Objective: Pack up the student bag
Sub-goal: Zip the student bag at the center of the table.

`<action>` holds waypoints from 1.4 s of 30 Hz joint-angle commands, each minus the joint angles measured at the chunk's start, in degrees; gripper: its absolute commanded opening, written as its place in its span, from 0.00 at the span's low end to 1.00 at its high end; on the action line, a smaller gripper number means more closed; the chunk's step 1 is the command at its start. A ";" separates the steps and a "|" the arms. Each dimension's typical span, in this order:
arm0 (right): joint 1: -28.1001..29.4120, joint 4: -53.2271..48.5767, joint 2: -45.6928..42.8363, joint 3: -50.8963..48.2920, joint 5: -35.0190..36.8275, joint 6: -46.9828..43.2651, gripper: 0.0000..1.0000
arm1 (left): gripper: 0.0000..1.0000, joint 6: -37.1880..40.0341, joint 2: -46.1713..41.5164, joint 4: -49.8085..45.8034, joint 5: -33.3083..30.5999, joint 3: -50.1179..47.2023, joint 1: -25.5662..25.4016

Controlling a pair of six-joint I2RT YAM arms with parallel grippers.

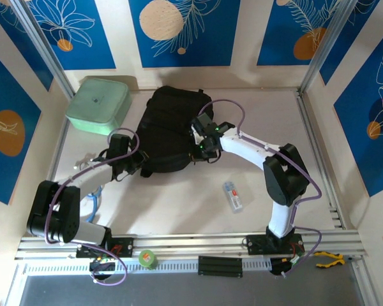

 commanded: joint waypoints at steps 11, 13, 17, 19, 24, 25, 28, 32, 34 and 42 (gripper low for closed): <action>-6.94 -8.64 6.55 11.22 5.66 -8.53 0.11 | 0.00 10.15 0.61 -9.31 -1.77 1.79 0.60; -6.83 -7.82 6.01 10.98 3.80 -8.67 0.13 | 0.05 11.74 0.56 -10.65 -0.61 2.79 0.59; -6.46 -4.29 3.65 7.96 -2.51 -9.41 0.10 | 0.21 16.63 -0.79 -15.54 1.11 6.84 0.27; -6.44 -2.03 2.15 5.76 -4.67 -9.16 0.01 | 0.30 20.13 -1.93 -19.59 0.68 9.59 -0.30; -6.54 1.21 -0.54 2.90 -5.24 -7.57 0.00 | 0.45 26.83 -3.91 -26.96 -1.62 15.09 -2.54; -6.52 2.11 -1.45 2.05 -4.93 -7.10 0.00 | 0.47 28.05 -4.10 -28.04 -2.26 16.09 -3.09; -6.93 5.72 -4.70 -1.18 -5.03 -5.66 0.00 | 0.52 31.45 -4.06 -30.30 -3.63 18.52 -5.67; -7.25 9.47 -7.56 -4.16 -6.43 -5.17 0.00 | 0.57 35.11 -2.30 -30.28 -3.77 21.15 -9.81; -7.25 10.63 -7.98 -4.99 -7.64 -5.26 0.00 | 0.60 37.18 -0.58 -30.55 -3.68 23.47 -12.14; -7.25 11.96 -7.96 -6.11 -9.95 -4.25 0.00 | 0.73 42.12 5.00 -24.55 -1.34 27.12 -18.31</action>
